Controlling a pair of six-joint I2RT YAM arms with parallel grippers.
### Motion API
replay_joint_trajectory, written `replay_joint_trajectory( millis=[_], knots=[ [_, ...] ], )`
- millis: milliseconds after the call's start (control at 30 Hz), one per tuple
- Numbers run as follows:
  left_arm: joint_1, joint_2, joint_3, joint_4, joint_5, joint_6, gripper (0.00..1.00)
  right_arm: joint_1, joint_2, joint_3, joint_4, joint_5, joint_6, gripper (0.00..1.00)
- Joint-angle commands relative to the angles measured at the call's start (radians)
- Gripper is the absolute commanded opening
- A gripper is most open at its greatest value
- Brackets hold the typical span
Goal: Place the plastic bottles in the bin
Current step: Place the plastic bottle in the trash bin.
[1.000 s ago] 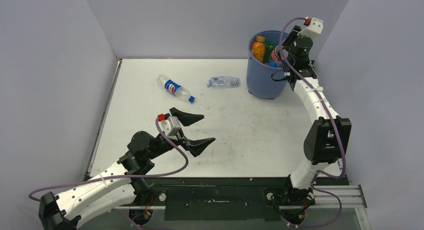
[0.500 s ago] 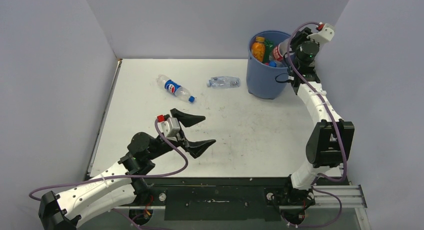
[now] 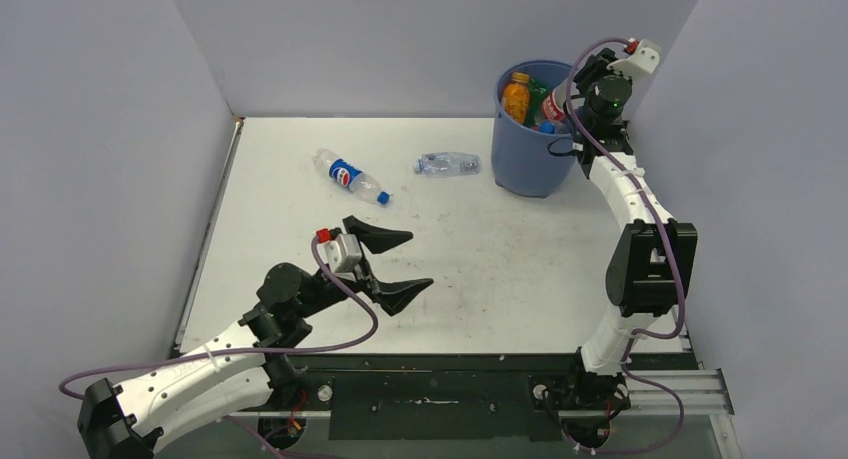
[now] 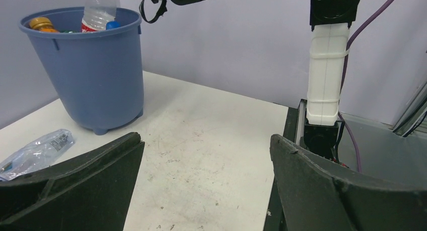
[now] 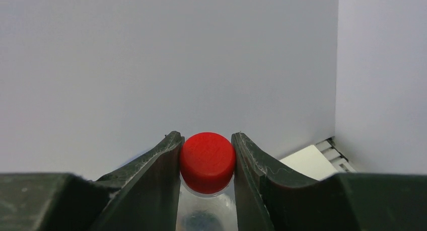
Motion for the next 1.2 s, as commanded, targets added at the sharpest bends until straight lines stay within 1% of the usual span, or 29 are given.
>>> replay_joint_trajectory(
  millis=[0,167,267,333,400,433,500,567,600,667,700,733,833,867,933,1000,1167],
  knots=[
    [-0.003,0.004,0.012,0.043,0.018,0.000,0.96,0.005,0.034,-0.049,0.021,-0.069,-0.009,0.05],
    [-0.002,0.015,0.016,0.040,0.027,0.000,0.96,0.004,0.053,-0.034,-0.028,-0.095,-0.027,0.05],
    [-0.004,0.014,0.016,0.039,0.030,0.000,0.96,0.004,0.029,-0.046,-0.022,-0.086,-0.026,0.05],
    [-0.002,0.011,0.016,0.039,0.029,-0.001,0.96,0.005,0.013,-0.027,-0.059,-0.067,-0.042,0.05],
    [-0.002,0.010,0.016,0.039,0.029,-0.002,0.96,0.008,-0.008,-0.026,-0.059,-0.061,-0.059,0.05],
    [-0.003,0.009,0.018,0.040,0.029,-0.002,0.96,0.010,-0.012,-0.011,-0.086,-0.065,-0.074,0.09],
    [-0.002,0.009,0.018,0.038,0.029,-0.002,0.96,0.014,-0.017,0.019,-0.136,-0.073,-0.100,0.30],
    [-0.003,0.005,0.019,0.034,0.029,-0.001,0.96,0.015,-0.030,0.016,-0.152,-0.069,-0.099,0.44],
    [-0.004,0.003,0.019,0.033,0.028,0.001,0.96,0.015,-0.036,0.013,-0.159,-0.067,-0.096,0.49],
    [-0.004,-0.002,0.019,0.029,0.024,0.004,0.96,0.015,-0.046,0.004,-0.169,-0.068,-0.091,0.50],
    [-0.004,-0.004,0.019,0.029,0.022,0.005,0.96,0.015,-0.049,0.002,-0.172,-0.072,-0.084,0.49],
    [-0.005,-0.006,0.018,0.029,0.020,0.006,0.96,0.011,-0.053,-0.001,-0.178,-0.075,-0.077,0.45],
    [-0.005,-0.006,0.019,0.027,0.023,0.005,0.96,0.006,-0.066,-0.012,-0.181,-0.084,-0.059,0.27],
    [-0.005,-0.006,0.021,0.027,0.025,0.005,0.96,0.005,-0.069,-0.013,-0.182,-0.085,-0.056,0.19],
    [-0.005,-0.007,0.021,0.026,0.025,0.006,0.96,0.002,-0.075,-0.018,-0.178,-0.082,-0.046,0.11],
    [-0.005,-0.009,0.021,0.023,0.025,0.007,0.96,-0.001,-0.088,-0.022,-0.166,-0.072,-0.038,0.06],
    [-0.007,-0.009,0.021,0.023,0.025,0.009,0.96,0.000,-0.147,-0.026,-0.117,-0.013,-0.055,0.05]
  ],
)
